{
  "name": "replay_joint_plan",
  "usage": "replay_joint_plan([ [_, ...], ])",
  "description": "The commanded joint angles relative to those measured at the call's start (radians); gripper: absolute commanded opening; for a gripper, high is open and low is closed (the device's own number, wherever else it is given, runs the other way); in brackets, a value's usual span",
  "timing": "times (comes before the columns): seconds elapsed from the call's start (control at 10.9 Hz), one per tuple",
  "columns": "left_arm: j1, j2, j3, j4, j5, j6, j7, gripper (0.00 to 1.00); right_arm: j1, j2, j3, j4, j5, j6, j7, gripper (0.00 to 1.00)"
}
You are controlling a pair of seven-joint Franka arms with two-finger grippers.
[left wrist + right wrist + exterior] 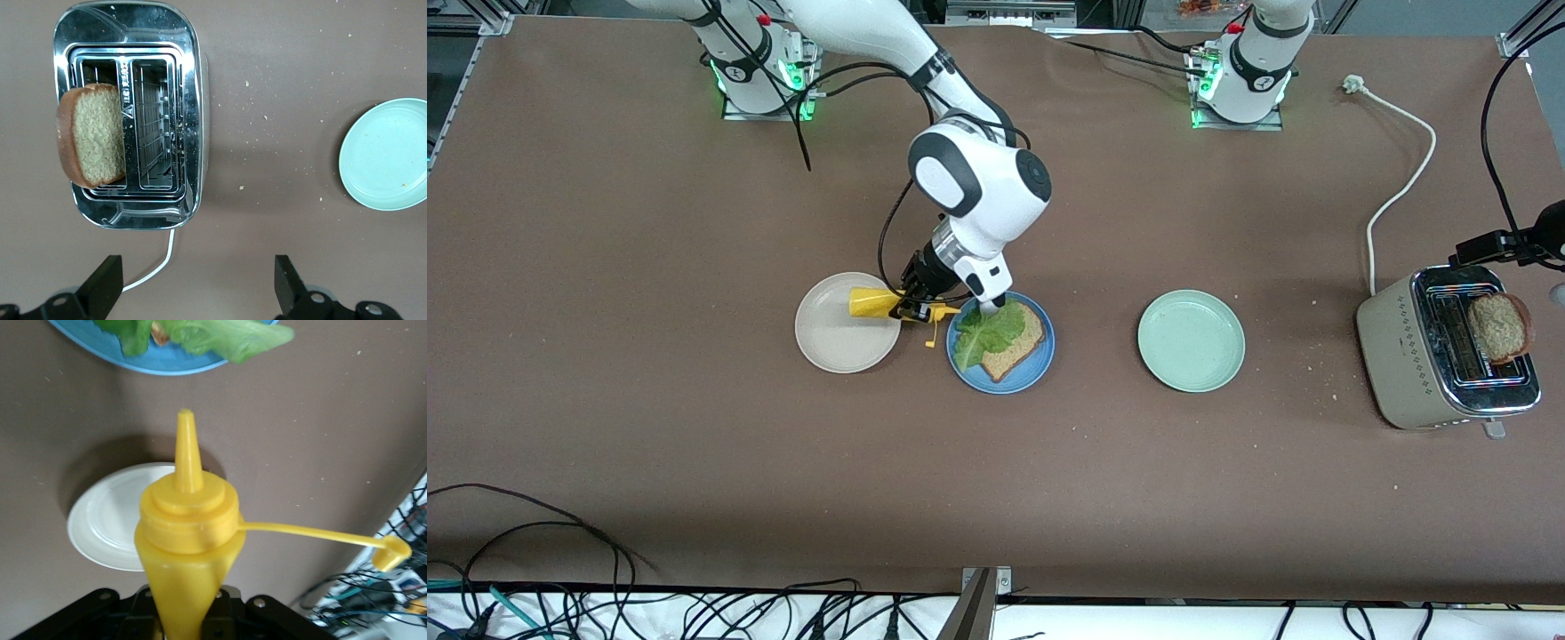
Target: Make sandwich in blue plate with both arms
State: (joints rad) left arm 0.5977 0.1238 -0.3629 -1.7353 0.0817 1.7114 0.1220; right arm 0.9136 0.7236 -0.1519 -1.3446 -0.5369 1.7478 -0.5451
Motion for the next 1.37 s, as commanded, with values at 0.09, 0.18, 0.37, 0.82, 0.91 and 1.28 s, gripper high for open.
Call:
replay_joint_plan([
  [0.09,0.004,-0.023,-0.001,-0.021,-0.019,0.002,-0.005,1.00,-0.086,-0.159,0.003,-0.011,0.233,-0.030,-0.061,0.12],
  [0.18,0.004,-0.023,-0.001,-0.021,-0.019,0.002,-0.005,1.00,-0.138,-0.183,0.003,-0.017,0.311,-0.030,-0.097,0.12],
  [0.37,0.004,-0.023,-0.001,-0.021,-0.019,0.002,-0.005,1.00,-0.261,-0.200,0.003,-0.022,0.495,-0.030,-0.235,0.12],
  [0.82,0.004,-0.024,-0.001,-0.021,-0.019,0.002,-0.005,1.00,-0.485,-0.201,0.003,-0.059,0.820,-0.014,-0.520,0.13],
  [0.91,0.004,-0.024,-0.001,-0.020,-0.017,0.002,-0.005,1.00,-0.527,-0.194,0.003,-0.063,0.871,-0.014,-0.597,0.13],
  [1.28,0.004,-0.026,-0.001,-0.018,-0.017,0.002,-0.005,1.00,-0.676,-0.161,0.005,-0.137,1.098,-0.019,-0.936,0.13],
])
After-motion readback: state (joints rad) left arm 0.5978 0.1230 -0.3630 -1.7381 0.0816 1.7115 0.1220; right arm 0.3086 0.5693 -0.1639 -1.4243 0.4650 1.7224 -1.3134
